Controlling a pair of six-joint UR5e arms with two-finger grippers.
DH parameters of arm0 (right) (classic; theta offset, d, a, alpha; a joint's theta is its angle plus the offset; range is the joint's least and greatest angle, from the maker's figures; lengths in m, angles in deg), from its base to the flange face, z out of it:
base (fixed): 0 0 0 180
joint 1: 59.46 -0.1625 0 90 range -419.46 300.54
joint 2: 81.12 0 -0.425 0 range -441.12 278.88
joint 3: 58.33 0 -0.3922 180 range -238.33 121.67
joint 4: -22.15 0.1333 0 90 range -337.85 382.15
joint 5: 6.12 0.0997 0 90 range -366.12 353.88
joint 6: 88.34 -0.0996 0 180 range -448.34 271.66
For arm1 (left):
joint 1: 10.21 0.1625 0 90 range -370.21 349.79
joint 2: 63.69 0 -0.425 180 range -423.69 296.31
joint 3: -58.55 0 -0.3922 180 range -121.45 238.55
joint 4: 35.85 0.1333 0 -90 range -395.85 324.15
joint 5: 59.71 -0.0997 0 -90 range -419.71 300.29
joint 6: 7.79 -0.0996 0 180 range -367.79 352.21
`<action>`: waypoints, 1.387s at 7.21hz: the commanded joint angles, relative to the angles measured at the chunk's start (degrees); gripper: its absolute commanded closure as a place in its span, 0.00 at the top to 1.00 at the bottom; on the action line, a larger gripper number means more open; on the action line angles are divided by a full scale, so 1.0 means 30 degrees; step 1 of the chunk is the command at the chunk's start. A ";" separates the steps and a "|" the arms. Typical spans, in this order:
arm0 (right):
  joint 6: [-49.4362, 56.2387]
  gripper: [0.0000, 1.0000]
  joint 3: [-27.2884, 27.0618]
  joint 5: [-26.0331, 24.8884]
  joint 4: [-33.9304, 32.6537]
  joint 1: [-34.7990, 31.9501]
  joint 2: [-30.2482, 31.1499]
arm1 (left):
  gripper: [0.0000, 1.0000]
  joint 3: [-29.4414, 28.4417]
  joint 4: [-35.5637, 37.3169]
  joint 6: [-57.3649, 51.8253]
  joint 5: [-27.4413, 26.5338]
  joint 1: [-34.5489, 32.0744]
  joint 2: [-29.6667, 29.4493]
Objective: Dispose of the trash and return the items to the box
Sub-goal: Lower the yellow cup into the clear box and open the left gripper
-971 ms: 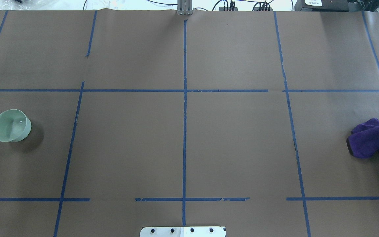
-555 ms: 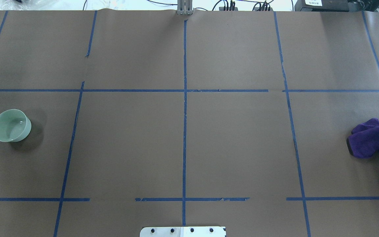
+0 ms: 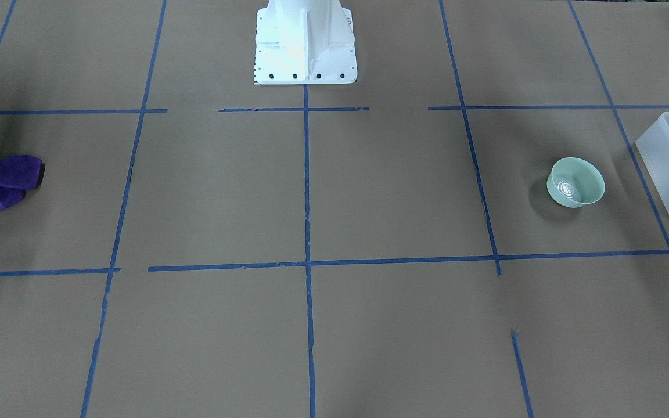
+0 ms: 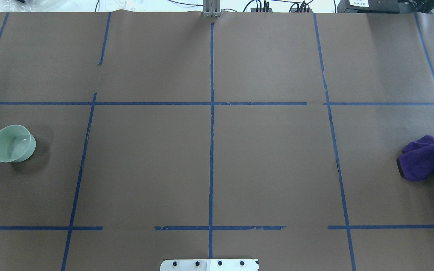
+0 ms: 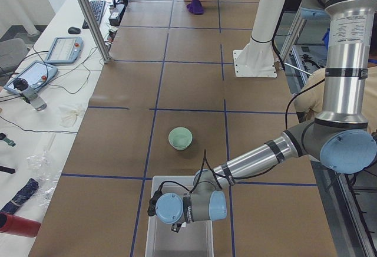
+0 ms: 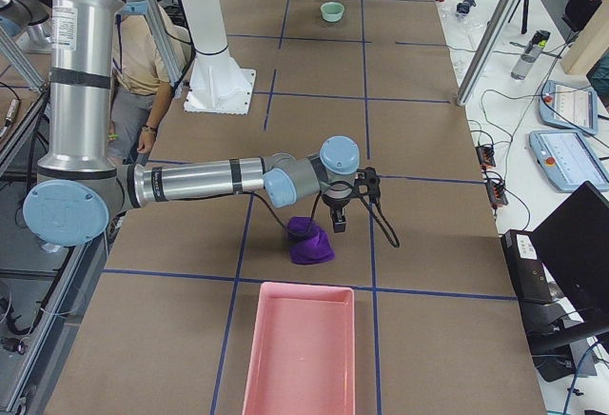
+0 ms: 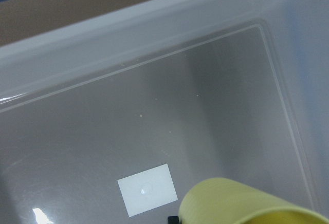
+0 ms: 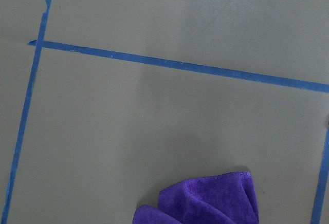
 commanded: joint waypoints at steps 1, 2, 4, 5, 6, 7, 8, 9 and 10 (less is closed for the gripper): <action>0.0000 1.00 -0.0029 0.0000 0.0029 0.0018 0.0000 | 0.00 -0.0663 -0.1146 -0.0013 0.0085 0.0012 0.0010; 0.0000 1.00 0.0000 0.0000 0.0029 0.0018 0.0000 | 0.00 -0.0663 -0.1175 -0.0013 0.0085 0.0012 0.0068; 0.0000 1.00 -0.0029 0.0000 0.0029 0.0018 0.0000 | 0.20 -0.0605 -0.1176 -0.0042 0.0085 0.0012 0.0156; -0.0029 1.00 -0.0029 0.0000 0.0029 0.0018 0.0000 | 0.69 -0.0459 -0.1176 -0.0101 0.0085 0.0012 0.0156; -0.0029 1.00 -0.0058 0.0000 0.0029 0.0018 0.0000 | 1.00 0.0151 -0.1147 -0.0043 -0.0002 0.0012 0.0504; -0.0029 1.00 -0.0058 0.0000 0.0029 0.0018 0.0000 | 1.00 0.1753 -0.0972 0.0131 -0.0148 0.0012 0.1204; -0.0029 1.00 -0.0058 0.0029 0.0029 0.0018 0.0000 | 1.00 0.3451 -0.0913 0.0162 -0.0266 -0.0017 0.2023; -0.0029 1.00 -0.0087 0.0029 0.0029 0.0047 0.0000 | 1.00 0.5324 -0.0883 0.0191 -0.0557 -0.0162 0.2611; -0.0029 1.00 -0.0058 0.0000 0.0029 0.0279 0.0000 | 1.00 0.6503 -0.0042 0.0221 -0.0734 -0.1411 0.2617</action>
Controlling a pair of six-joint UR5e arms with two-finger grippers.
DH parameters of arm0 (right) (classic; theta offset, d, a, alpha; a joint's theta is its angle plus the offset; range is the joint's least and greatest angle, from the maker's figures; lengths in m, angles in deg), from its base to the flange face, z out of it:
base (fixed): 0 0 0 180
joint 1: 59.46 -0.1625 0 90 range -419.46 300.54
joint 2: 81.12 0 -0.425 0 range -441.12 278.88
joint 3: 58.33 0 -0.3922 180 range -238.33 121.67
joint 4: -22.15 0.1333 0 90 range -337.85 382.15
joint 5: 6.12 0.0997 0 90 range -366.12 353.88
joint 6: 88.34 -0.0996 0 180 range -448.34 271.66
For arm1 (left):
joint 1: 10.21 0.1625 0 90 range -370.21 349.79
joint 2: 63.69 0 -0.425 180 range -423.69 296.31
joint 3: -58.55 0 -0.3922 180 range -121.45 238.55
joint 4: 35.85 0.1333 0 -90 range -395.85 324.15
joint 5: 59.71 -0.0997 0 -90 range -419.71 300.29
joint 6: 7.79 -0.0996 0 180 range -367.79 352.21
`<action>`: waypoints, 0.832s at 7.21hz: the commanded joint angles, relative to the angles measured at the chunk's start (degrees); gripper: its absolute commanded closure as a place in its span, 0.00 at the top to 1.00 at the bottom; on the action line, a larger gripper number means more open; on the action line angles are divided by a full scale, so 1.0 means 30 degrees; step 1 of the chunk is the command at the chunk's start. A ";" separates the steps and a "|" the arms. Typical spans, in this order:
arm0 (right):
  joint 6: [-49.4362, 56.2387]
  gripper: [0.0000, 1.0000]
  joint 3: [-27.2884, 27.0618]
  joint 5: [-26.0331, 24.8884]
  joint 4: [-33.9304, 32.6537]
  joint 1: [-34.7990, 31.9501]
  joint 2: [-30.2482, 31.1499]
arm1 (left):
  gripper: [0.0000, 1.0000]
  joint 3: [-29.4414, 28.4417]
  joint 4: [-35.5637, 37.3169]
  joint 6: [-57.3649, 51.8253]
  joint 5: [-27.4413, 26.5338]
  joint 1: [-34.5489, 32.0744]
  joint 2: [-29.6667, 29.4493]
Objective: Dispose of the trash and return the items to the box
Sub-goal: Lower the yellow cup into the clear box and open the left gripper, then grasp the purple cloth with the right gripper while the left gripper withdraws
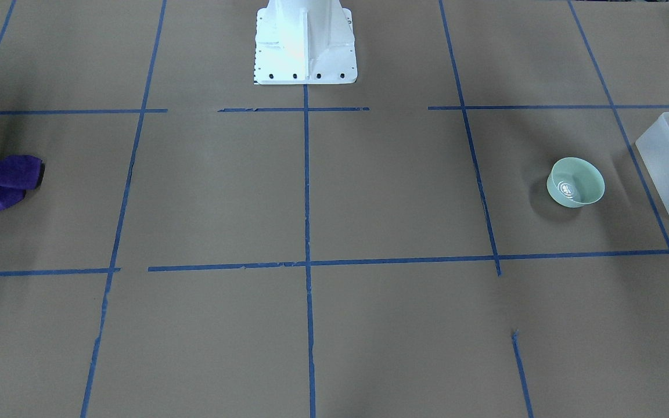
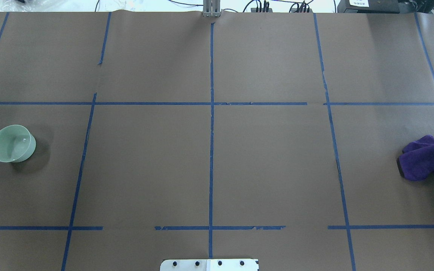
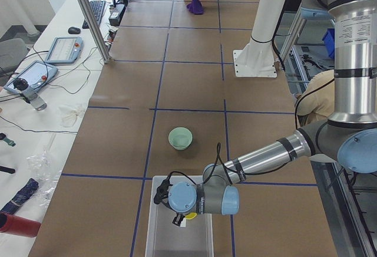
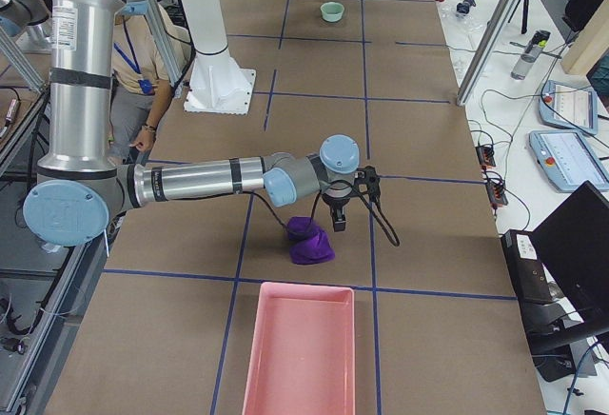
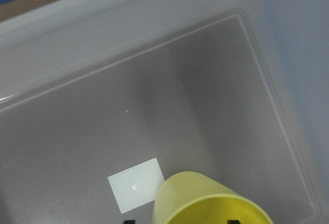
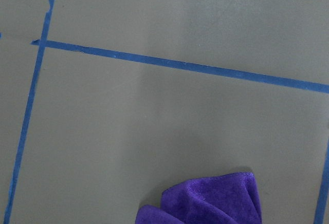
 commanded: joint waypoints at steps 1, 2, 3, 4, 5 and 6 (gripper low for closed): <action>-0.0145 1.00 -0.0017 -0.0106 0.0029 0.0559 0.0000 | 1.00 0.3848 0.2785 0.0016 -0.0722 -0.2052 0.0349; -0.1626 1.00 -0.0307 -0.0165 0.0116 0.0824 0.0029 | 1.00 0.6507 0.5997 0.0044 -0.1596 -0.2120 0.0204; -0.2134 1.00 -0.0310 -0.0339 0.1132 0.1204 0.0899 | 1.00 0.8274 0.7624 0.0451 -0.2127 -0.2150 0.0173; -0.2226 1.00 -0.0310 -0.1356 0.2186 0.1817 0.1923 | 1.00 0.9452 0.7727 0.2601 -0.2162 -0.2150 0.0231; -0.2401 1.00 -0.0310 -0.2179 0.2226 0.2229 0.2484 | 1.00 0.9812 0.7670 0.4189 -0.2133 -0.2150 0.0261; -0.2490 1.00 -0.0136 -0.3231 0.2226 0.2842 0.2722 | 1.00 0.9989 0.7641 0.4292 -0.1959 -0.2121 0.0261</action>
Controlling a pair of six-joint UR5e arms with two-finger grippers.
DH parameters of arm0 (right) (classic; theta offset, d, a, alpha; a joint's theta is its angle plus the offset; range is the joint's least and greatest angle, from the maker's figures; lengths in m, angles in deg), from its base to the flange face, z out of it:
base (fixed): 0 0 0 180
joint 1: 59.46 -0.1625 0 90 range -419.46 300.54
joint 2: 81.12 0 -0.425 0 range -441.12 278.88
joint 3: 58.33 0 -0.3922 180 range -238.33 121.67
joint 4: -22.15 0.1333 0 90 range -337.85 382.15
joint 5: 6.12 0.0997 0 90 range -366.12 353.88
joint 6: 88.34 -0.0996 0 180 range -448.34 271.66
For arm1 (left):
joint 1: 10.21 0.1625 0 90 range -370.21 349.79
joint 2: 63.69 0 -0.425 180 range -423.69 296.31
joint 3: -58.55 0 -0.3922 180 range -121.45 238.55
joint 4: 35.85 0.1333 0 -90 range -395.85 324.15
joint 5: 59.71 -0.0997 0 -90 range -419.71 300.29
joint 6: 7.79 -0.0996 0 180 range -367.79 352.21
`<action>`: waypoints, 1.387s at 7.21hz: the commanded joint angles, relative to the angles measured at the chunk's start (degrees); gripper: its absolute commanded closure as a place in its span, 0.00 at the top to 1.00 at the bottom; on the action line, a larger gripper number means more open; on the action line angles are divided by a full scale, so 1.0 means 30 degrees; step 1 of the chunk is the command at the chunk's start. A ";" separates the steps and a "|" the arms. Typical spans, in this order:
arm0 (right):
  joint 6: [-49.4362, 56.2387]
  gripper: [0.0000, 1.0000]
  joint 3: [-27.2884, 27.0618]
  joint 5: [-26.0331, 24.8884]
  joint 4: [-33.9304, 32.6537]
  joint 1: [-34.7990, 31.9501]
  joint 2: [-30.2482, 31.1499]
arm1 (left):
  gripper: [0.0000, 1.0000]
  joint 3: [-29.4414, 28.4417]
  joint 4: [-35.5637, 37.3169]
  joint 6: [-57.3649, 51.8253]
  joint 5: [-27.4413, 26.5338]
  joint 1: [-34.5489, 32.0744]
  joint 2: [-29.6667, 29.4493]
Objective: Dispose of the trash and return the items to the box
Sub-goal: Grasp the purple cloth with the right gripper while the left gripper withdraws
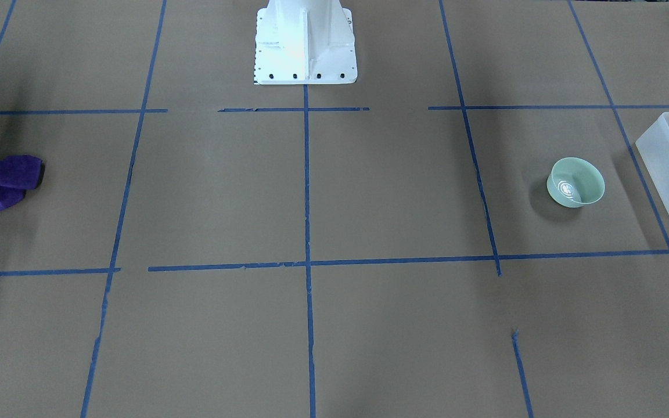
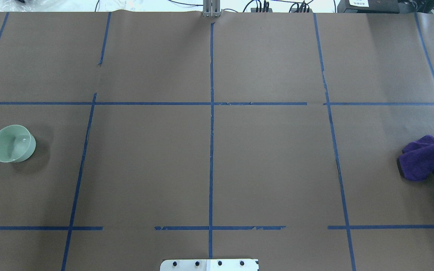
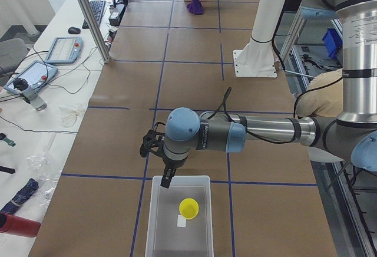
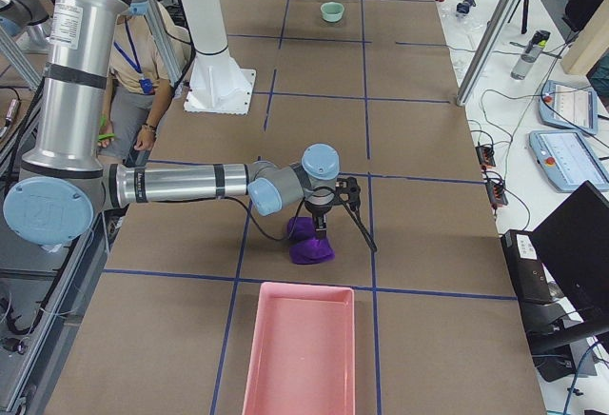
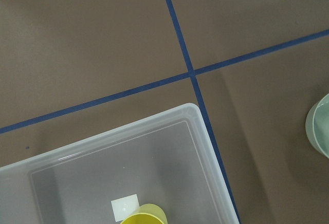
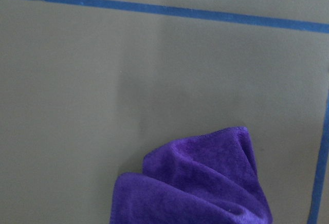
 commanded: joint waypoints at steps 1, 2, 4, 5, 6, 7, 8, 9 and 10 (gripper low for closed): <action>-0.0979 1.00 0.0798 -0.1932 0.0334 0.1581 0.0294 | 1.00 0.0550 0.0068 0.0841 0.0109 0.0071 0.0016; -0.1915 0.86 0.1008 -0.2259 0.0597 0.2199 -0.0172 | 1.00 0.0551 0.0039 0.0841 0.0109 0.0101 0.0016; -0.2306 0.20 0.1680 -0.2876 0.0600 0.2499 -0.0789 | 1.00 0.0580 0.0009 0.0812 0.0109 0.0101 0.0016; -0.2276 0.00 0.1712 -0.2877 0.0600 0.2470 -0.0908 | 1.00 0.0609 -0.0020 0.0841 0.0109 0.0130 0.0016; -0.2305 0.00 0.1713 -0.2848 0.0600 0.2469 -0.0909 | 1.00 0.0638 -0.0107 0.0812 0.0573 0.0333 -0.0013; -0.2334 0.00 0.1394 -0.2790 0.0600 0.2382 -0.0909 | 1.00 0.0610 -0.0601 0.0812 0.0694 0.0887 0.0016; -0.2306 0.00 0.0491 -0.2732 0.0425 0.2265 -0.0822 | 1.00 0.0609 -0.0664 0.0899 0.1565 0.1530 -0.0013; -0.2247 0.00 -0.0504 -0.2586 0.0250 0.1452 -0.0560 | 1.00 0.0609 -0.1361 0.2930 0.1922 0.2349 -0.0042; -0.2189 0.00 -0.2109 -0.2091 -0.1057 0.0429 -0.0151 | 1.00 0.0493 -0.4326 0.5648 0.1839 0.4039 0.0015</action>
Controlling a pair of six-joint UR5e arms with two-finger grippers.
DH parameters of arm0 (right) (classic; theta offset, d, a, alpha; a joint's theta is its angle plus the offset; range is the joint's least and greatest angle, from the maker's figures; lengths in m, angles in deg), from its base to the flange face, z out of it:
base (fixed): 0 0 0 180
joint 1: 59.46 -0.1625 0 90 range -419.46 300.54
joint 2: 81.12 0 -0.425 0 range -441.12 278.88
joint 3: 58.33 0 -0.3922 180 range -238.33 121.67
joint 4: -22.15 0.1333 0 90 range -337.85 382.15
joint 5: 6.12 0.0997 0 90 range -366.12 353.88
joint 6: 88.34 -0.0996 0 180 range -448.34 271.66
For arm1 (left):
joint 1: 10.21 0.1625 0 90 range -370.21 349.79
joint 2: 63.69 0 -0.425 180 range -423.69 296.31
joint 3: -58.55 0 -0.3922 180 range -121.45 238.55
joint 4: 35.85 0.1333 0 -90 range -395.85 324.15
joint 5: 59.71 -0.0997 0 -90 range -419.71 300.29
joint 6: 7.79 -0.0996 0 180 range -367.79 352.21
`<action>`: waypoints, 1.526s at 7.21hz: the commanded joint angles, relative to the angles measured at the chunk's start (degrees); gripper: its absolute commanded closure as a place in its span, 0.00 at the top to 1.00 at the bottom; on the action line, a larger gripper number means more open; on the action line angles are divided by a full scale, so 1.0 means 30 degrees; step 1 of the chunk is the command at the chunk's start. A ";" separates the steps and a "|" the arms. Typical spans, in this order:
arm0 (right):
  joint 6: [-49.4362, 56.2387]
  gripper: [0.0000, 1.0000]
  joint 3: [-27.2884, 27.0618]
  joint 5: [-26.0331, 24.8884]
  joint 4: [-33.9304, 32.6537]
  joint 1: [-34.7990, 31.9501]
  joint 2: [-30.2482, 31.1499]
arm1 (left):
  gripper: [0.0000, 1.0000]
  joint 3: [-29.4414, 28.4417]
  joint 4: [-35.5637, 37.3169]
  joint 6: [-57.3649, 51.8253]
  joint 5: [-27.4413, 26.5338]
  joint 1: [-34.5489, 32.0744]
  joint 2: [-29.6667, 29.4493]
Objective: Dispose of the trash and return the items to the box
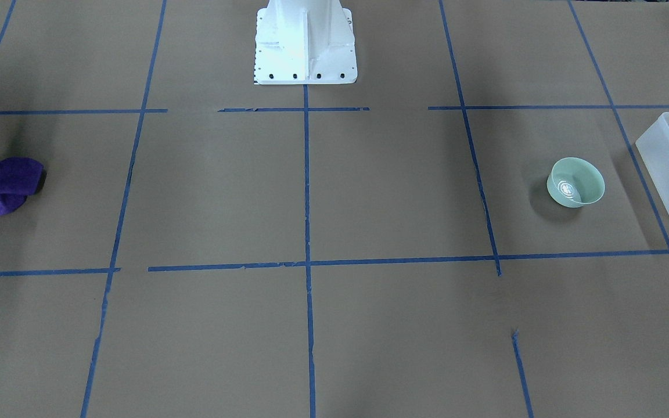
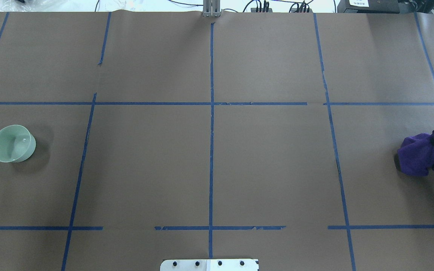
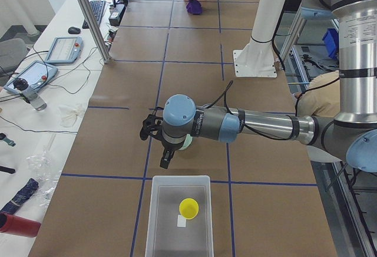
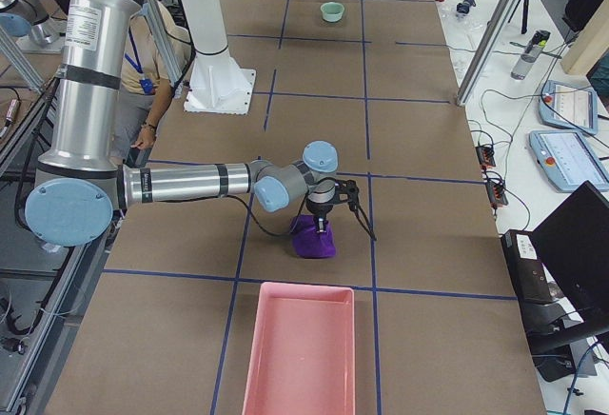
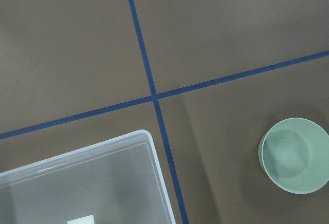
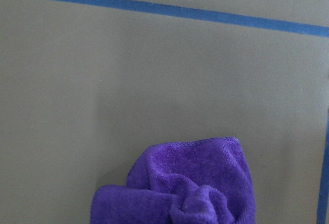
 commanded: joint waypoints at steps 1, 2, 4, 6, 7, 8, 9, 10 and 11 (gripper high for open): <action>0.0301 0.00 -0.3542 0.1637 -0.3484 -0.2775 0.0275 | 1.00 -0.0090 -0.4153 0.5318 0.0167 0.2744 0.0148; 0.1753 0.00 -0.4575 0.2926 -0.5161 -0.4823 0.0273 | 1.00 -0.0032 -0.5126 0.6416 0.0080 0.4176 0.0207; 0.5268 0.00 -0.4701 0.4373 -0.7888 -0.7322 -0.0685 | 1.00 0.0027 -0.6300 0.8814 -0.1257 0.6319 0.0178; 1.1455 0.00 -0.4152 0.4026 -1.2825 -1.0888 -0.2267 | 1.00 -0.0176 -0.6777 1.1132 -0.1708 0.6765 0.0208; 1.5351 0.00 -0.2145 0.3530 -1.4913 -1.2822 -0.3813 | 1.00 -0.0177 -0.6777 1.2188 -0.1824 0.7494 0.0150; 1.8581 0.00 0.0137 0.2132 -1.5021 -1.3972 -0.4785 | 1.00 -0.0003 -0.6806 1.3794 -0.2638 0.8371 -0.0025; 1.9918 0.00 0.1813 0.0668 -1.4790 -1.4100 -0.5172 | 1.00 0.0056 -0.6806 1.4448 -0.3226 0.8902 -0.0085; 2.0222 0.00 0.3889 0.0625 -1.3337 -1.4130 -0.5118 | 1.00 0.0028 -0.6806 1.4512 -0.3435 0.8936 -0.0085; 1.9964 0.00 0.6057 0.0624 -1.0510 -1.4072 -0.4450 | 1.00 0.0028 -0.6806 1.4513 -0.3640 0.9082 -0.0056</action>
